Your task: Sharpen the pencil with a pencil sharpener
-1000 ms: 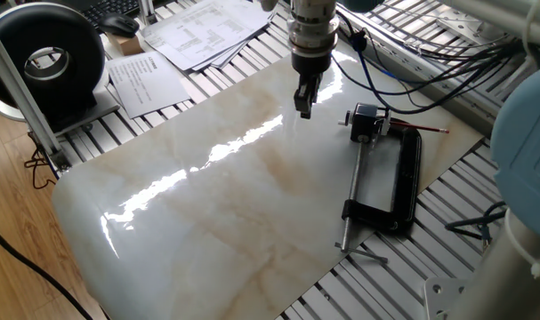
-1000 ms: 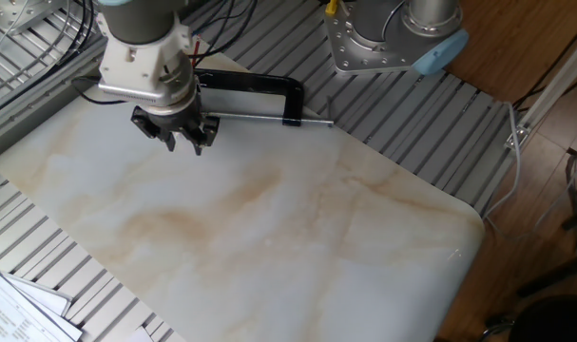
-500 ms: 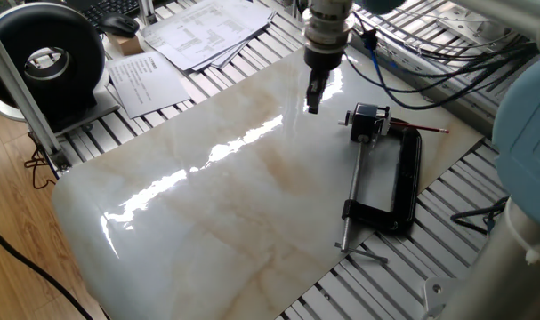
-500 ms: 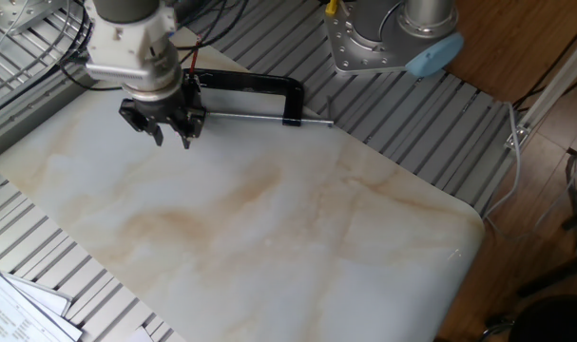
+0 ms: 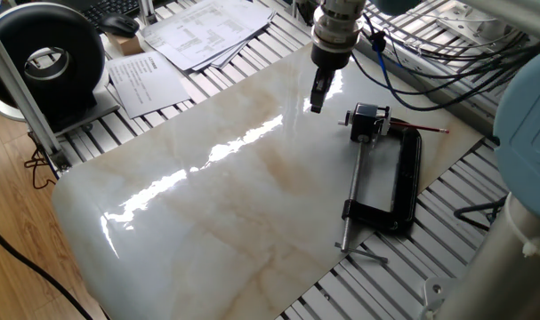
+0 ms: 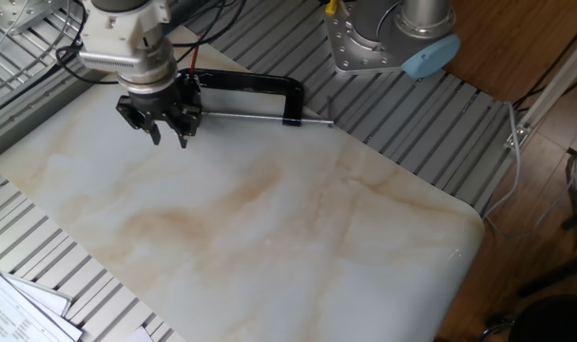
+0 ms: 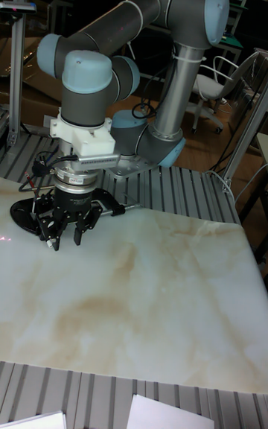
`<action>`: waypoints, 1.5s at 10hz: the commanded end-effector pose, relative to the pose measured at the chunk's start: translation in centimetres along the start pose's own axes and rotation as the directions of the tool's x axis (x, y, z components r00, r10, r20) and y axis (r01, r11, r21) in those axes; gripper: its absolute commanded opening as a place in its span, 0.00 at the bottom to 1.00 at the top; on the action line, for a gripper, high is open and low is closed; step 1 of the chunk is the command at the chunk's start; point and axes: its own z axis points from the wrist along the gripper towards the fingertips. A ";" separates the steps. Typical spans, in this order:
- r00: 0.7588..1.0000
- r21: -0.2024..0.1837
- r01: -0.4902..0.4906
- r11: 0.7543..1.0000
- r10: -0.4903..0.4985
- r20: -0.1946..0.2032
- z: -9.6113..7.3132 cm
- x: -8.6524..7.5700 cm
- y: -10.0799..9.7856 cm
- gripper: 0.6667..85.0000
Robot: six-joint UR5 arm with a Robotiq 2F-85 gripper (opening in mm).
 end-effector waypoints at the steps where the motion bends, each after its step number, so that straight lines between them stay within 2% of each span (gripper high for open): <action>1: 1.000 0.009 -0.016 1.000 0.015 0.003 0.9 2.8 -1.8 0.55; 2: 1.000 0.005 -0.023 1.000 0.023 -0.004 1.5 3.9 -1.9 0.56; 3: 0.999 -0.019 -0.044 0.999 0.044 -0.013 1.8 4.4 -1.2 0.56; 6: 0.999 -0.040 -0.048 0.998 0.048 -0.008 1.8 4.2 -0.6 0.56; 9: 1.000 -0.030 -0.031 0.999 0.031 -0.005 3.5 3.9 -0.9 0.56; 15: 1.000 -0.037 -0.004 0.999 0.004 0.008 3.3 3.5 -0.6 0.56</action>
